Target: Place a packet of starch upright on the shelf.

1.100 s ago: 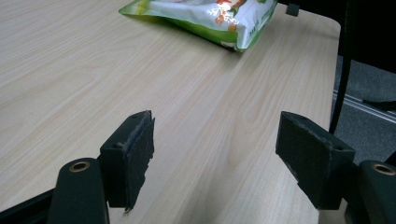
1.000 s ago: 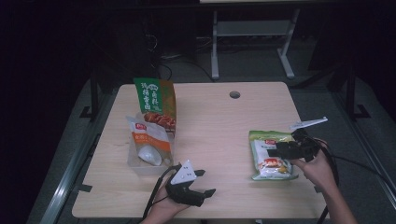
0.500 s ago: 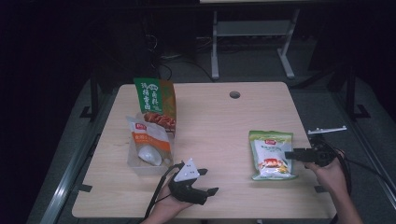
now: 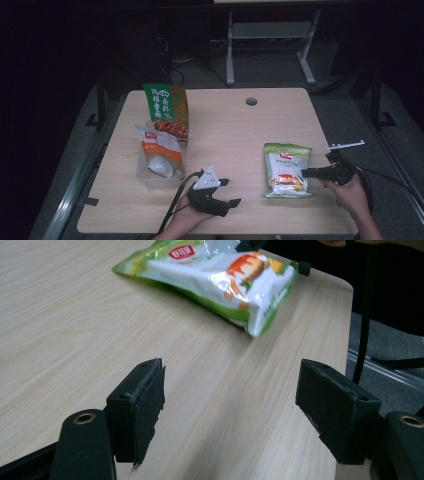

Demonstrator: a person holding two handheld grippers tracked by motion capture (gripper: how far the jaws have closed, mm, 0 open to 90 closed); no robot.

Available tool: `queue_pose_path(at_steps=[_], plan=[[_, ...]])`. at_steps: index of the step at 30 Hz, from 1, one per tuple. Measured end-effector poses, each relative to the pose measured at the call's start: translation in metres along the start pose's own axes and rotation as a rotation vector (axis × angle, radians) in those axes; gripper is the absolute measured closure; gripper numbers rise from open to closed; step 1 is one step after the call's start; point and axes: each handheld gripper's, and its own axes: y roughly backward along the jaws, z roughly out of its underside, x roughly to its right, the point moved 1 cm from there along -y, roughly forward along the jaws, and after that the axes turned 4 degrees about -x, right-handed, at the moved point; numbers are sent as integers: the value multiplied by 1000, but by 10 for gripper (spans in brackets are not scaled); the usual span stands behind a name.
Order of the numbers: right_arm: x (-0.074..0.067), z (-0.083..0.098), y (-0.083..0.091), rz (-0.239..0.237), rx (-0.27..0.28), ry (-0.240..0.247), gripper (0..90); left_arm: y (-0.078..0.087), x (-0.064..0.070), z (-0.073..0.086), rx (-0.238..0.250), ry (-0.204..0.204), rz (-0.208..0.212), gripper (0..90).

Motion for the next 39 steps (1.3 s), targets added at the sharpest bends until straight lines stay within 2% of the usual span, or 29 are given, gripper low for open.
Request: queue_pose_path(at_steps=[2, 6, 10, 11, 13, 16, 19, 23, 27, 30, 32, 34, 37, 39], plan=[[-7, 3, -3, -15, -2, -10, 788, -4, 2, -3, 2, 5, -13, 278], [-20, 9, -9, -43, -6, -9, 773, -14, 6, -5, -19, 11, -7, 304], [-30, 13, -14, -82, -31, 14, 732, -27, 12, -7, -41, 13, 22, 350], [-32, 14, -15, -101, -47, 20, 721, -33, 14, -7, -51, 16, 43, 367], [-38, 15, -16, -120, -83, 39, 689, -41, 18, -6, -69, 9, 55, 392], [-37, 13, -17, -111, -84, 55, 611, -50, 19, -7, -84, 17, 65, 421], [-29, 10, -18, -123, -56, 28, 542, -56, 18, -9, -92, 21, 60, 457], [-20, 4, -22, -135, -26, 14, 522, -62, 14, -13, -94, 38, 96, 467], [-18, 1, -30, -145, -40, 10, 570, -65, 13, -14, -99, 39, 103, 482], [-20, 1, -36, -205, -48, 0, 699, -66, 10, -14, -111, 51, 109, 469], [-23, 0, -36, -222, -53, 5, 784, -66, 9, -13, -111, 63, 107, 446], [-27, -1, -35, -223, -56, 38, 879, -66, 7, -13, -121, 72, 110, 406], [-34, -3, -32, -209, -47, 71, 888, -66, 4, -13, -118, 101, 103, 330], [-39, -4, -27, -227, -7, 93, 891, -65, 0, -13, -108, 122, 104, 307]])
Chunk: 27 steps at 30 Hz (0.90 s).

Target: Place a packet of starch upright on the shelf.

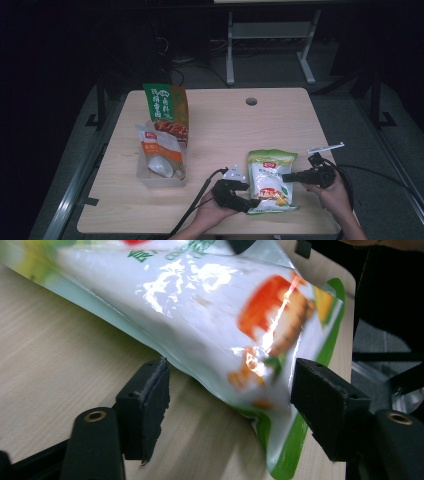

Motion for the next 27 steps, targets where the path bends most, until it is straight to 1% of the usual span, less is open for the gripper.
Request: queue_pose_path(at_steps=[1, 2, 5, 8, 9, 10, 11, 13, 14, 16, 17, 19, 20, 24, 27], plan=[[-4, -2, 2, -8, 19, 14, 892, 1, -2, -1, 6, 9, -2, 297], [-8, -3, 3, -9, 32, 44, 892, 2, -4, -1, 16, 33, 8, 288], [-26, -9, 7, -11, 57, 118, 893, 5, -11, -3, 31, 63, 30, 274], [-38, -13, 10, 10, 74, 176, 894, 7, -15, -5, 58, 98, 61, 274], [-40, -14, 10, 11, 83, 188, 895, 9, -17, -6, 70, 101, 76, 285], [-43, -15, 11, 11, 95, 198, 895, 9, -18, -6, 79, 103, 91, 306], [-45, -15, 11, 9, 101, 202, 895, 10, -19, -7, 90, 106, 115, 345], [-50, -17, 12, 9, 119, 216, 895, 12, -20, -7, 108, 129, 123, 415], [-51, -17, 12, 12, 127, 223, 895, 14, -22, -8, 128, 133, 123, 458], [-56, -19, 14, 16, 155, 238, 895, 20, -24, -10, 159, 135, 115, 559], [-58, -20, 15, 19, 168, 243, 895, 22, -24, -12, 168, 124, 105, 596], [-65, -24, 17, 23, 193, 265, 895, 29, -22, -16, 188, 101, 65, 658], [-68, -26, 17, 32, 202, 279, 895, 32, -22, -19, 193, 87, 45, 683], [-80, -32, 15, 61, 232, 327, 895, 41, -23, -23, 211, 61, -13, 729], [-83, -34, 9, 67, 237, 347, 891, 47, -23, -23, 207, 34, -64, 742]])
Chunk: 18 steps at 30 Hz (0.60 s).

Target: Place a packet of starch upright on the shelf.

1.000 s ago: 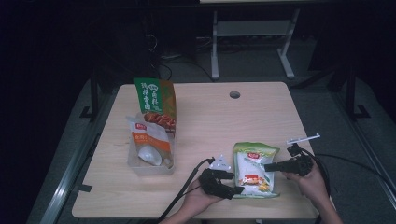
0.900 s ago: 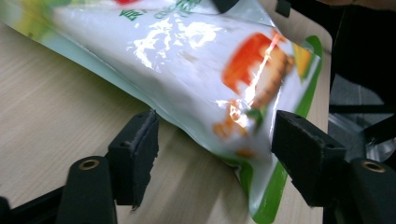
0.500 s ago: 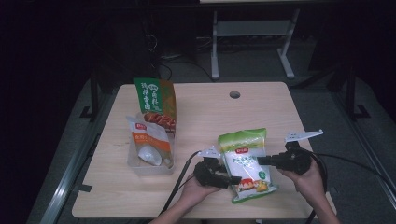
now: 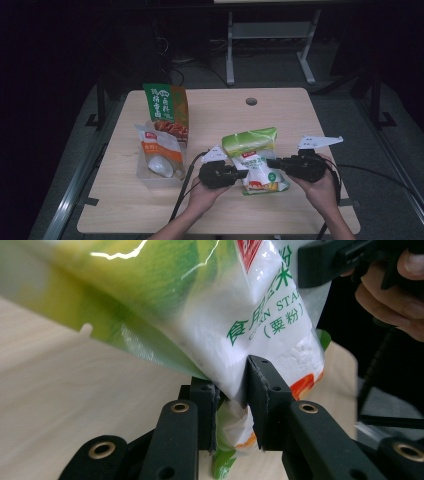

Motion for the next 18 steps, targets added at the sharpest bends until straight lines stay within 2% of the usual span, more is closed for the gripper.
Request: queue_pose_path(at_steps=[5, 11, 13, 18], plan=[[0, 7, -11, 12, -36, 12, 876, 4, 0, 3, -4, -36, -43, 758], [0, 19, -20, 6, -128, 32, 843, 4, 6, 5, -33, -106, -74, 767], [0, 23, -23, -14, -155, 35, 810, 3, 8, 6, -40, -128, -79, 771], [5, 27, -25, -81, -149, 13, 698, 3, 11, 5, -44, -154, -79, 774]])
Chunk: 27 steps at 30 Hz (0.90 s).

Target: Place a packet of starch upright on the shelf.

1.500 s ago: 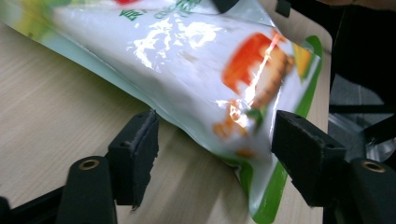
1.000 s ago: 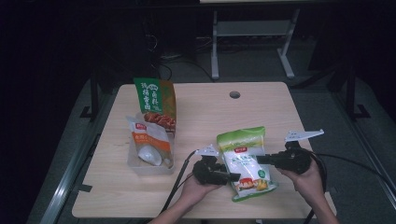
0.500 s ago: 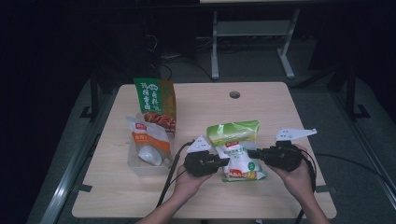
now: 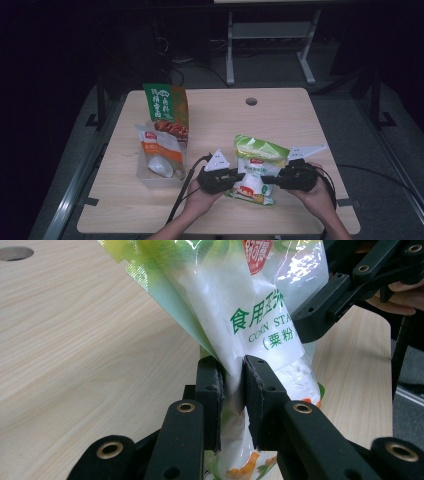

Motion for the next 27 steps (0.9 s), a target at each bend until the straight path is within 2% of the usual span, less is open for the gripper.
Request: queue_pose_path(at_steps=[2, 6, 10, 13, 19, 21, 27], plan=[[2, -3, -1, -19, -2, -9, 664, 0, 1, 0, -2, -6, -3, 774], [1, -8, -4, -9, -14, 3, 666, 1, 0, 0, -6, -2, -2, 774], [0, -8, -3, 6, -31, 4, 811, 2, 0, 0, -9, 1, 0, 767], [-1, -6, -1, 13, -31, 0, 864, 4, -1, 1, -5, 11, 11, 750], [-5, -7, 1, 36, -18, 6, 892, 10, -2, 3, 11, 42, 13, 673], [-6, -7, 1, 42, -16, 11, 893, 12, -3, 5, 4, 39, 9, 652], [-10, -8, 8, 78, -4, 25, 894, 13, -4, 10, 6, 64, 12, 600]])
